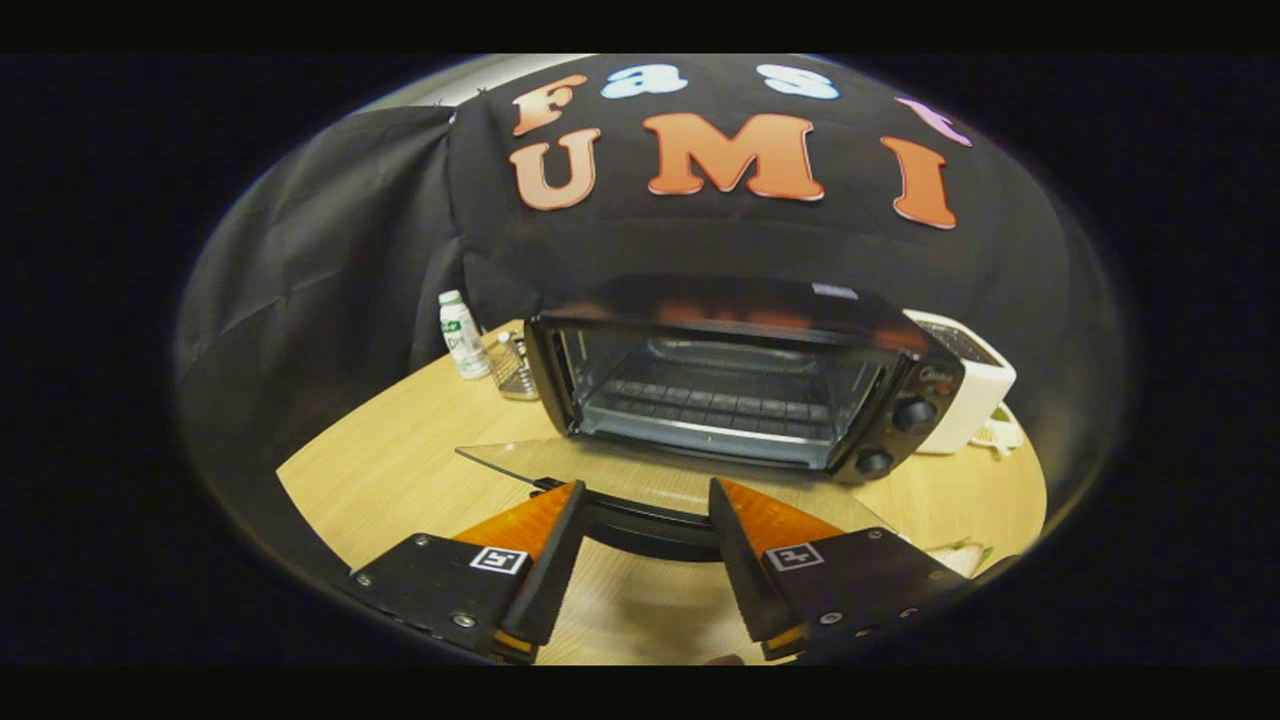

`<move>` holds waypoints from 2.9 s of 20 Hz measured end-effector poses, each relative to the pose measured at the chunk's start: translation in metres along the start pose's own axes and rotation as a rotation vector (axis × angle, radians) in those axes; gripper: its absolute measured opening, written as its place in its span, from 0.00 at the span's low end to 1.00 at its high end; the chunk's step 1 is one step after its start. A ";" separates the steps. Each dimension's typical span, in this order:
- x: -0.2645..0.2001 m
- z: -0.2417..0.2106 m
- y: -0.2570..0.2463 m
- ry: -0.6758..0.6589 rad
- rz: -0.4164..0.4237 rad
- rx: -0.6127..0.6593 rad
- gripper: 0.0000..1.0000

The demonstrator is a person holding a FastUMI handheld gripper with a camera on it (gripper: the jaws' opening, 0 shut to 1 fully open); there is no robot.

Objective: Open the toaster oven, put the food inside, and close the toaster oven door.

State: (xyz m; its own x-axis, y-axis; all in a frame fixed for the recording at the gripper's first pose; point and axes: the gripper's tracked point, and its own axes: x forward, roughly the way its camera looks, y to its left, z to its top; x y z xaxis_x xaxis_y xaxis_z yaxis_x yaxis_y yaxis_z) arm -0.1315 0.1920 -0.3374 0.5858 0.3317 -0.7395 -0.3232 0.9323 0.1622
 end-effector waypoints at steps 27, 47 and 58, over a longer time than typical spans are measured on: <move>-0.112 0.020 -0.144 0.045 -0.103 0.149 0.93; -0.068 -0.113 -0.174 0.386 0.011 0.609 0.50; -0.089 -0.017 -0.155 0.232 0.015 0.592 0.35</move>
State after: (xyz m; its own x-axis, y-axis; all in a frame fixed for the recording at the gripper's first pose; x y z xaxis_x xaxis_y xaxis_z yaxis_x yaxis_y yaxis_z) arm -0.1460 0.0152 -0.3075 0.3870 0.3670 -0.8459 0.1744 0.8717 0.4579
